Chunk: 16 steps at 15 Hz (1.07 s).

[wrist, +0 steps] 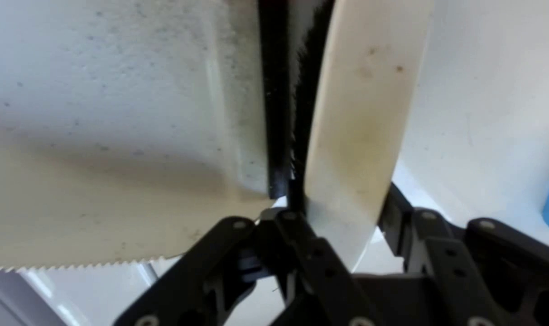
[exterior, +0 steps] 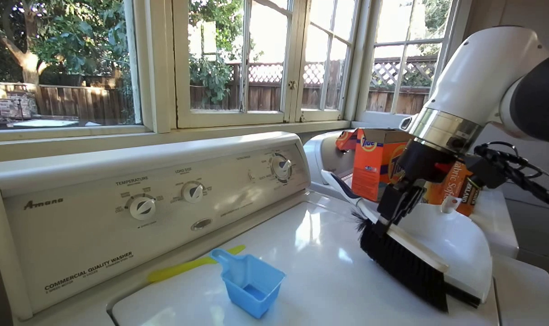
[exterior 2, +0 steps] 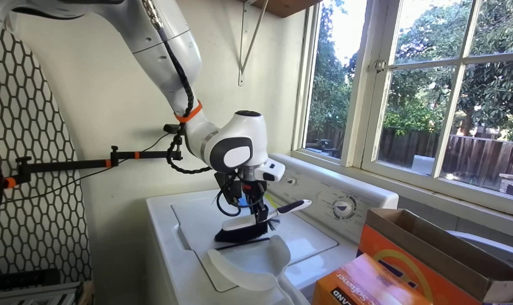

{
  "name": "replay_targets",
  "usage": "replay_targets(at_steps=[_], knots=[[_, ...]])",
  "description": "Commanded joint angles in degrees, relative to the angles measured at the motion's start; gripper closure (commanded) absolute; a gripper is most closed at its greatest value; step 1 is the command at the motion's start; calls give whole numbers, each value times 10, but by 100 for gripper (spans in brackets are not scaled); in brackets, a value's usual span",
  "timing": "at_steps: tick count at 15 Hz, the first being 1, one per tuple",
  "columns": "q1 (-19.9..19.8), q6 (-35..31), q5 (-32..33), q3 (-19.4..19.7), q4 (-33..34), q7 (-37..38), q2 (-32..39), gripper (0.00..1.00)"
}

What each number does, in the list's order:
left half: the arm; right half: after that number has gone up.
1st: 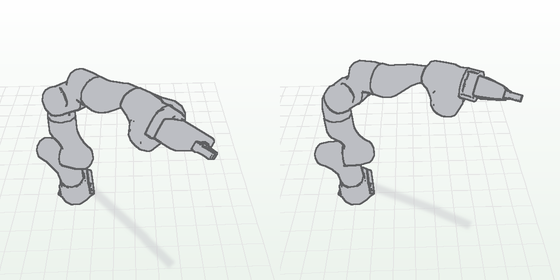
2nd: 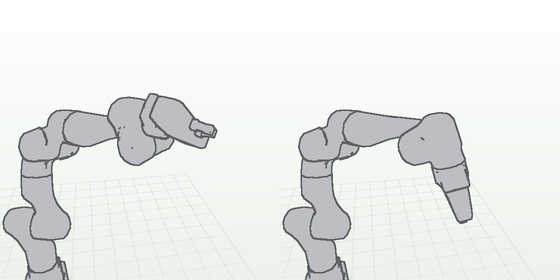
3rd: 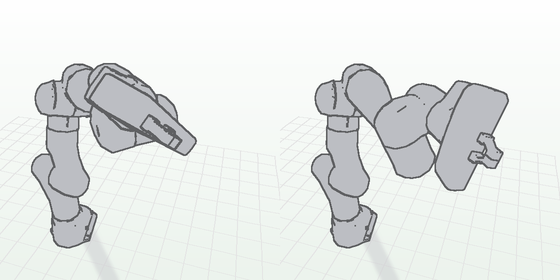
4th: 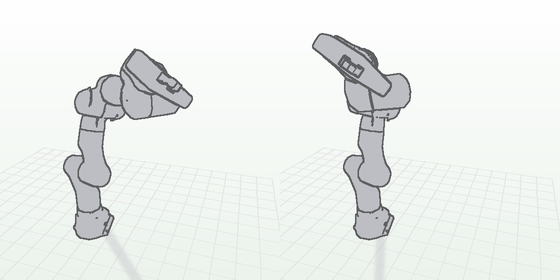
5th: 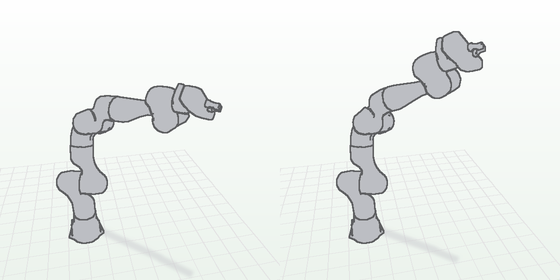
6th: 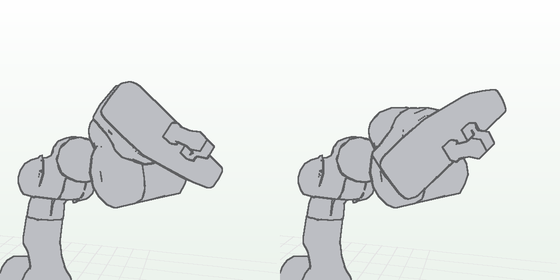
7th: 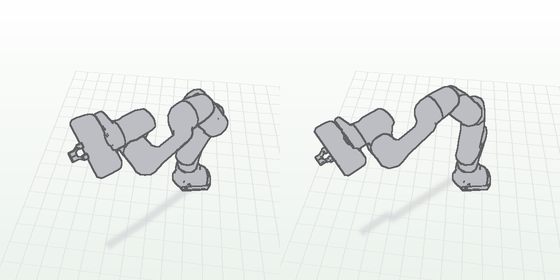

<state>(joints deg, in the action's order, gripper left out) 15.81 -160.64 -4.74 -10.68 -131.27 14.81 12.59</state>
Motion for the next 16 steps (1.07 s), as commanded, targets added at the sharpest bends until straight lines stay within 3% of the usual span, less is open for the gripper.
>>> replay_targets(at_steps=[1,5,16], knots=[[12,14,78,38,-11,31,-10,82],[14,23,137,61,-9,51,-17,82],[3,1,80,9,2,30,-52,82]])
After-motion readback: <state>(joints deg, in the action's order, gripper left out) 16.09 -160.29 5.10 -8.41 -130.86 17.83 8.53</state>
